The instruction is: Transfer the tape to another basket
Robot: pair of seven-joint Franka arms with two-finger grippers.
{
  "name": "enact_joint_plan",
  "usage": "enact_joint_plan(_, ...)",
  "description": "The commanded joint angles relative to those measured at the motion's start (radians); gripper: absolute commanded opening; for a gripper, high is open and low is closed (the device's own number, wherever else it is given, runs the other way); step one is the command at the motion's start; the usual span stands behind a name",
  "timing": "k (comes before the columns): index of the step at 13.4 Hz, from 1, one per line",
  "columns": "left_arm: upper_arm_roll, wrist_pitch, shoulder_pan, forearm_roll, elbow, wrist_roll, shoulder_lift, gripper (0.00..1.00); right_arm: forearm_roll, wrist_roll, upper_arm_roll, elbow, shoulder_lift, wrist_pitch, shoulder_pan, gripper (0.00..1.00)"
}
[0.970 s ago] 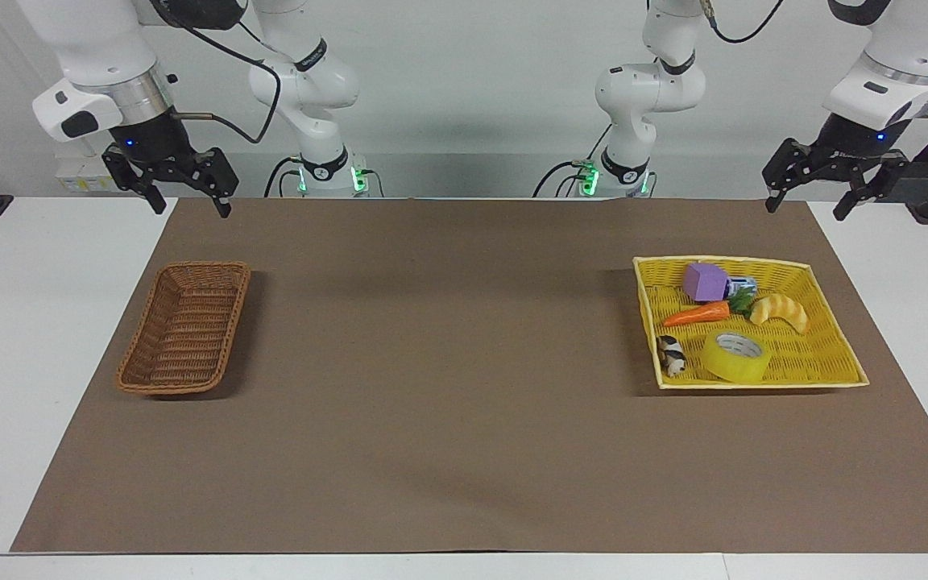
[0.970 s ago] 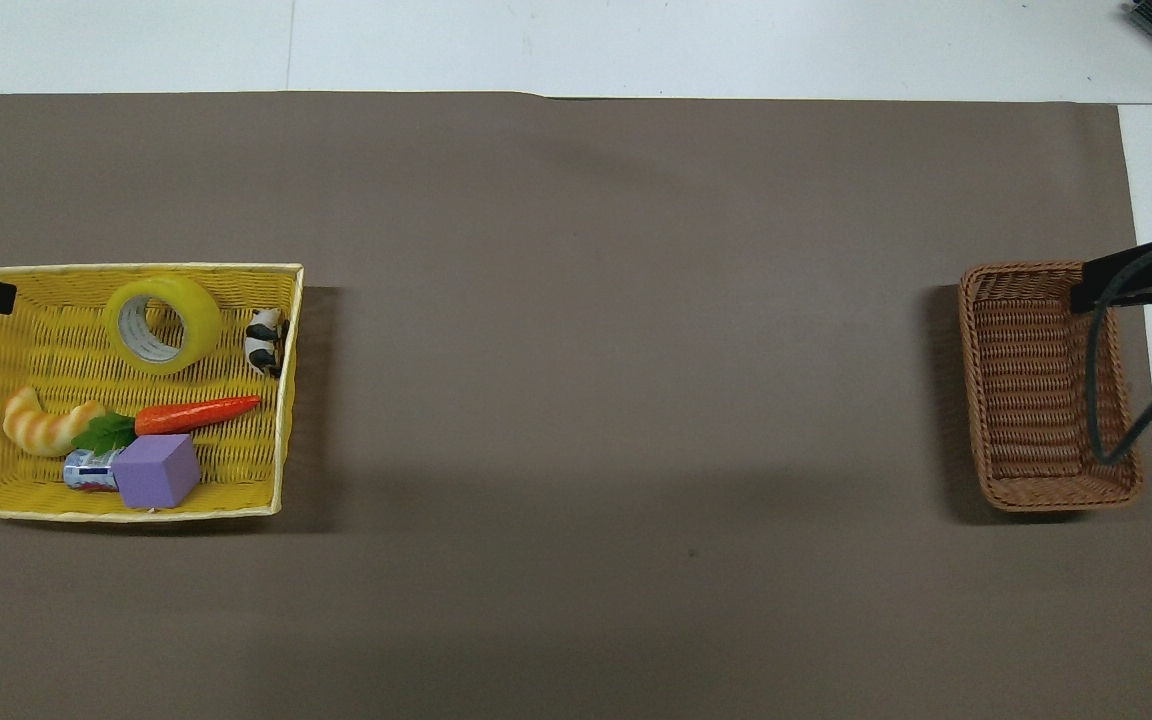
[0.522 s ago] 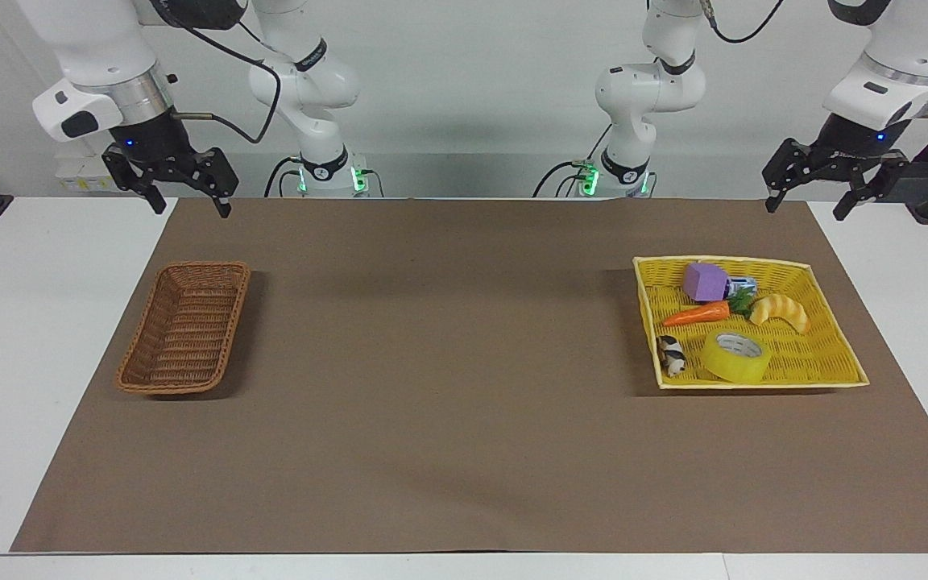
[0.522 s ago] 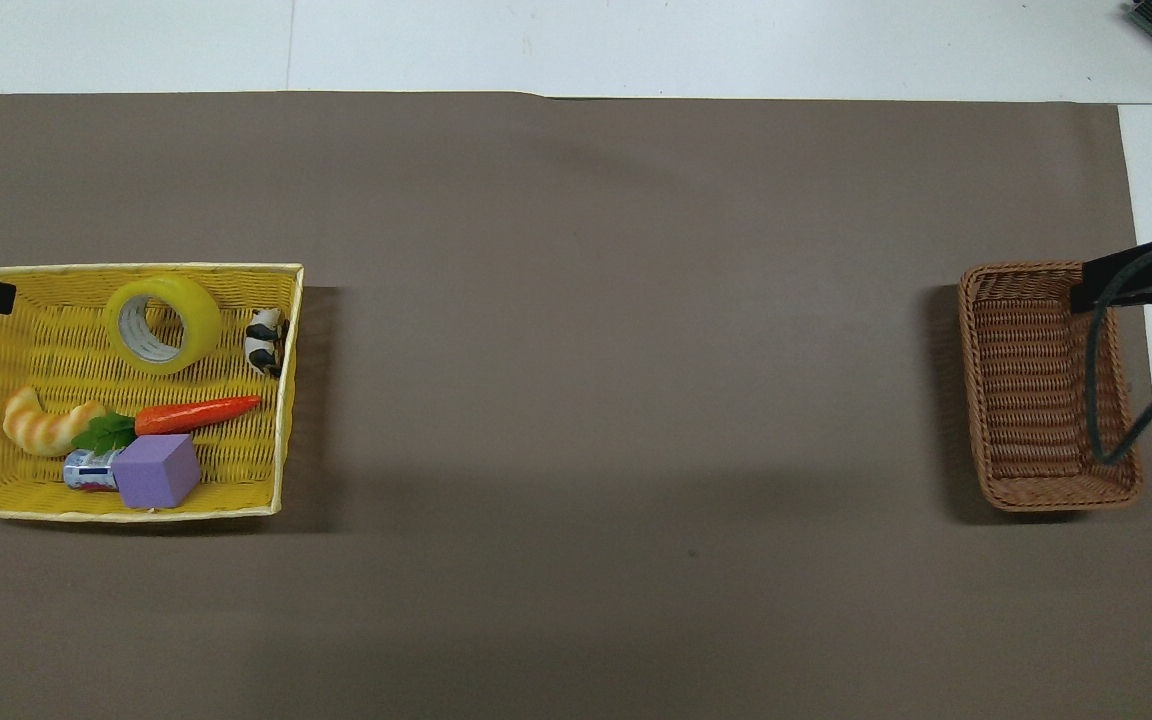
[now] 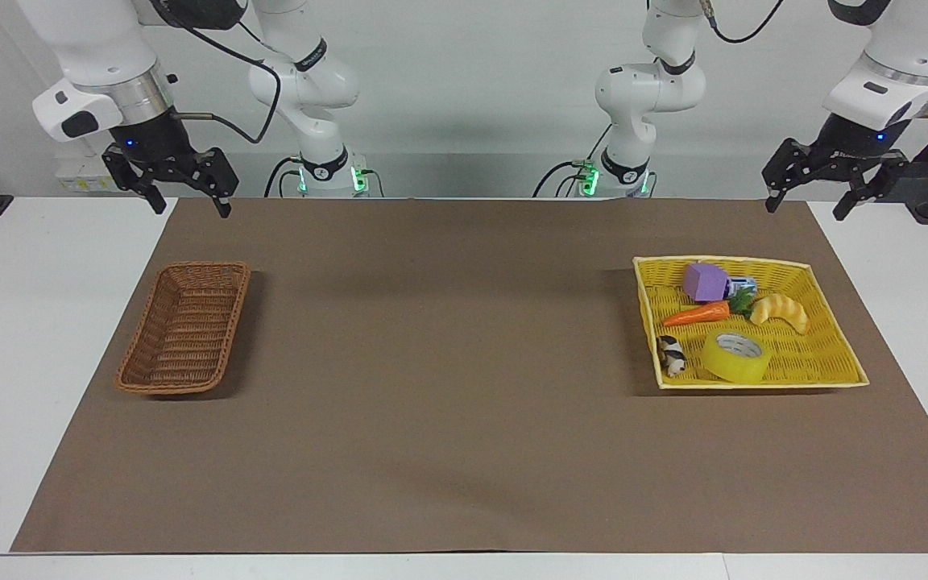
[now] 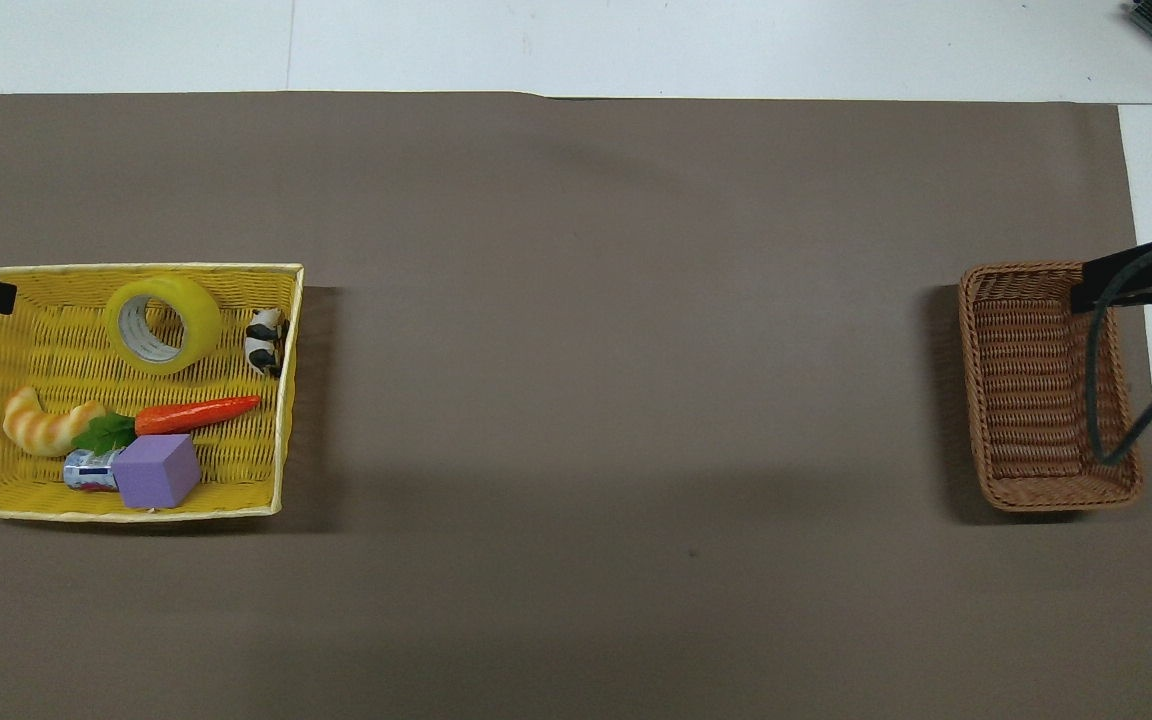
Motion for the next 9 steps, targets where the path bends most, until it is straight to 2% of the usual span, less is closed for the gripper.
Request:
enact_joint_plan(1,0.001,0.006,-0.007,0.004,-0.019,-0.014,-0.018,1.0,0.016,0.022,0.009,0.014,0.009,0.005,-0.012,1.0)
enact_joint_plan(4,0.001,0.044,-0.004,0.001,-0.023,-0.001,-0.016,1.0,0.016,0.022,0.011,0.014,0.009,0.005,-0.012,1.0)
enact_joint_plan(7,0.004,0.121,0.014,-0.004,-0.072,0.004,-0.01,1.0,0.016,0.022,0.011,0.014,0.009,0.005,-0.012,1.0)
enact_joint_plan(9,0.004,0.179,0.045,-0.008,-0.127,0.085,-0.001,1.0,0.016,0.022,0.009,0.014,0.009,0.005,-0.012,1.0)
